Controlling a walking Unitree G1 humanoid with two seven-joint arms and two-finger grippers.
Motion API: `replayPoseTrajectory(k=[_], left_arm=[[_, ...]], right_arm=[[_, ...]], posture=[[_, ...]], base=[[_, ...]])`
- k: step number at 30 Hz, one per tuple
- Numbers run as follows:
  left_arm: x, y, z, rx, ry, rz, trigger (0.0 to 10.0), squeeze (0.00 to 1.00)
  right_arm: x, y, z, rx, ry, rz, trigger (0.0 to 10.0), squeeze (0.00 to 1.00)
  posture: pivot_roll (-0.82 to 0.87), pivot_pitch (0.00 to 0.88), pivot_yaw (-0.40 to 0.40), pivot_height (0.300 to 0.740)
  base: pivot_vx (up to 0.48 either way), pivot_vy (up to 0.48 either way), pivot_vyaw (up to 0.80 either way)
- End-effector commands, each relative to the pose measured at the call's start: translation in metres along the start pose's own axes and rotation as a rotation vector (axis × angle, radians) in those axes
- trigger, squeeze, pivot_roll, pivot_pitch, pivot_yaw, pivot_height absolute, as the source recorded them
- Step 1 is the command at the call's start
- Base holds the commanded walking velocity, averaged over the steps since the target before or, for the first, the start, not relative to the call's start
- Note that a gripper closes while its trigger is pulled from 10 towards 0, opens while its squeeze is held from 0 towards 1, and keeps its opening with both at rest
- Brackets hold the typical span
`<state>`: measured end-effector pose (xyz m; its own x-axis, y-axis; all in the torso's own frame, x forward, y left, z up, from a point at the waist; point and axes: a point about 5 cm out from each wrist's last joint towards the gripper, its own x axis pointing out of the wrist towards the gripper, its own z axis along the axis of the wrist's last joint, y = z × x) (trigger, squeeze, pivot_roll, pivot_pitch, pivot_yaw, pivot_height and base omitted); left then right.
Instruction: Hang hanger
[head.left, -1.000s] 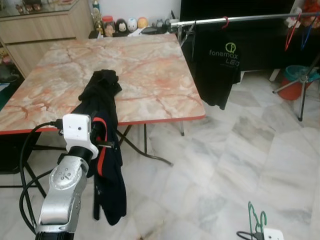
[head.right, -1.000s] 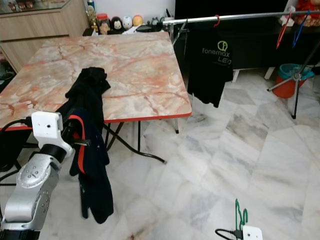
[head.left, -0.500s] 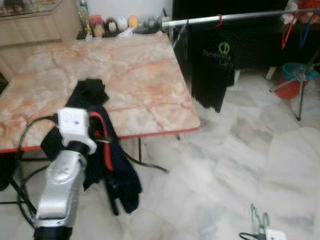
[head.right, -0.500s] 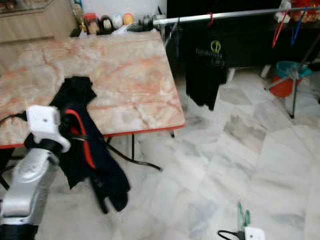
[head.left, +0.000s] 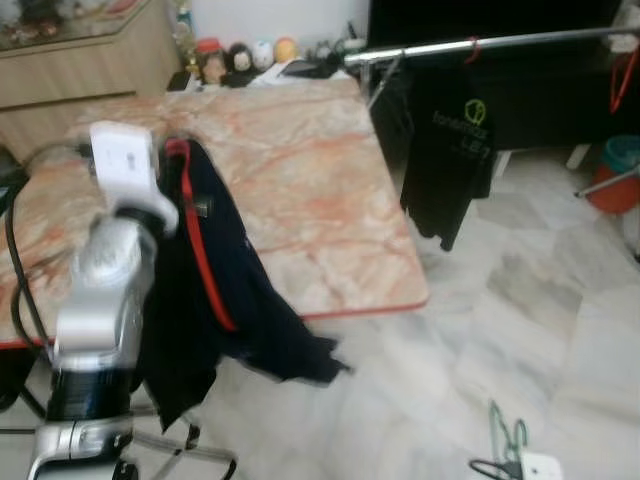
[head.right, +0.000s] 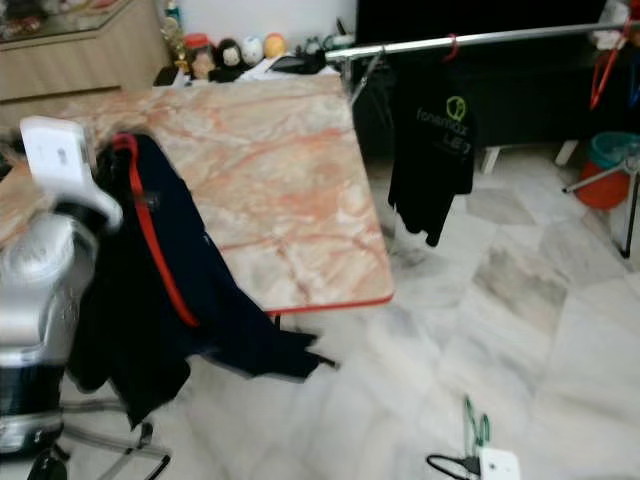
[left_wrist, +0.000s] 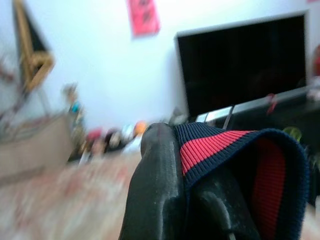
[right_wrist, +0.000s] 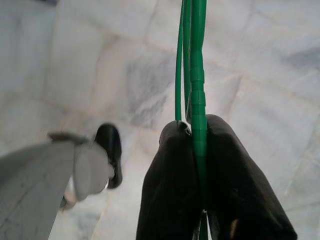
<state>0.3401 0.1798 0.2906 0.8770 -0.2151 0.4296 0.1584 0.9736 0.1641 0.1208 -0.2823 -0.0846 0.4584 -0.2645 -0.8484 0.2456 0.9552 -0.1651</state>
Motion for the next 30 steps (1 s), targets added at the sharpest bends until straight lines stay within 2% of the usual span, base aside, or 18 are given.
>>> replayPoseTrajectory(k=[1,3,4,7,15,16,17,18,20,23,24,27,28,29,30], left_arm=[[0.007,0.012,0.009,0.066,-0.021,0.006,10.0,0.00],[0.022,0.011,0.017,0.094,-0.045,-0.027,10.0,0.00],[0.037,0.009,0.022,0.077,-0.041,-0.042,10.0,0.00],[0.053,0.005,0.028,0.104,-0.043,-0.053,10.0,0.00],[0.065,0.009,0.025,0.090,-0.006,-0.024,10.0,0.00],[0.063,0.008,0.020,0.066,0.011,-0.043,10.0,0.00],[0.054,0.003,0.008,0.051,0.050,-0.093,10.0,0.00],[0.054,0.003,0.008,0.051,0.050,-0.093,10.0,0.00],[0.042,-0.001,-0.008,-0.017,0.111,-0.124,10.0,0.00],[0.010,-0.014,-0.027,-0.039,0.197,-0.221,10.0,0.00],[0.010,-0.014,-0.027,-0.039,0.197,-0.221,10.0,0.00],[-0.025,-0.029,-0.045,-0.054,0.319,-0.387,10.0,0.00],[-0.032,-0.032,-0.049,-0.051,0.347,-0.422,10.0,0.00],[-0.032,-0.032,-0.049,-0.051,0.347,-0.422,10.0,0.00],[-0.043,-0.035,-0.056,-0.050,0.392,-0.465,10.0,0.00]], right_arm=[[0.002,0.007,0.005,0.004,-0.012,0.019,10.0,0.00],[0.002,0.008,0.005,0.004,-0.012,0.019,10.0,0.00],[0.002,0.008,0.006,0.005,-0.013,0.020,10.0,0.00],[0.002,0.008,0.006,0.008,-0.015,0.019,10.0,0.00],[0.002,0.008,0.006,0.004,-0.014,0.021,10.0,0.00],[0.002,0.008,0.006,0.003,-0.014,0.021,10.0,0.00],[0.002,0.008,0.006,0.001,-0.012,0.022,10.0,0.00],[0.002,0.008,0.006,0.001,-0.012,0.022,10.0,0.00],[0.002,0.007,0.005,-0.002,-0.009,0.022,10.0,0.00],[0.001,0.007,0.004,-0.011,-0.003,0.025,10.0,0.00],[0.001,0.007,0.004,-0.011,-0.003,0.025,10.0,0.00],[0.001,0.006,0.003,-0.022,0.002,0.030,10.0,0.00],[0.001,0.006,0.003,-0.024,0.002,0.031,10.0,0.00],[0.001,0.006,0.003,-0.024,0.002,0.031,10.0,0.00],[0.001,0.006,0.002,-0.027,0.003,0.032,10.0,0.00]], posture=[[0.07,0.000,0.049,0.740],[0.07,0.000,0.049,0.740],[0.07,0.000,0.052,0.740],[0.07,0.000,0.053,0.740],[0.07,0.000,0.056,0.740],[0.07,0.000,0.057,0.740],[0.07,0.000,0.056,0.740],[0.07,0.000,0.056,0.740],[0.07,0.000,0.053,0.740],[0.08,0.000,0.050,0.740],[0.08,0.000,0.050,0.740],[0.08,0.000,0.049,0.740],[0.08,0.000,0.049,0.740],[0.08,0.000,0.049,0.740],[0.08,0.000,0.054,0.740]], base=[[0.416,0.000,0.00],[0.420,0.000,0.00],[0.428,0.000,0.00],[0.424,0.000,0.00],[0.373,0.000,0.00],[0.000,0.000,0.00],[0.000,0.000,0.00],[0.000,0.000,0.00],[0.000,0.000,0.00],[0.000,0.000,0.00],[0.000,0.000,0.00],[0.000,0.000,0.00],[0.000,0.000,0.00],[0.000,0.000,0.00],[0.000,0.000,0.00]])
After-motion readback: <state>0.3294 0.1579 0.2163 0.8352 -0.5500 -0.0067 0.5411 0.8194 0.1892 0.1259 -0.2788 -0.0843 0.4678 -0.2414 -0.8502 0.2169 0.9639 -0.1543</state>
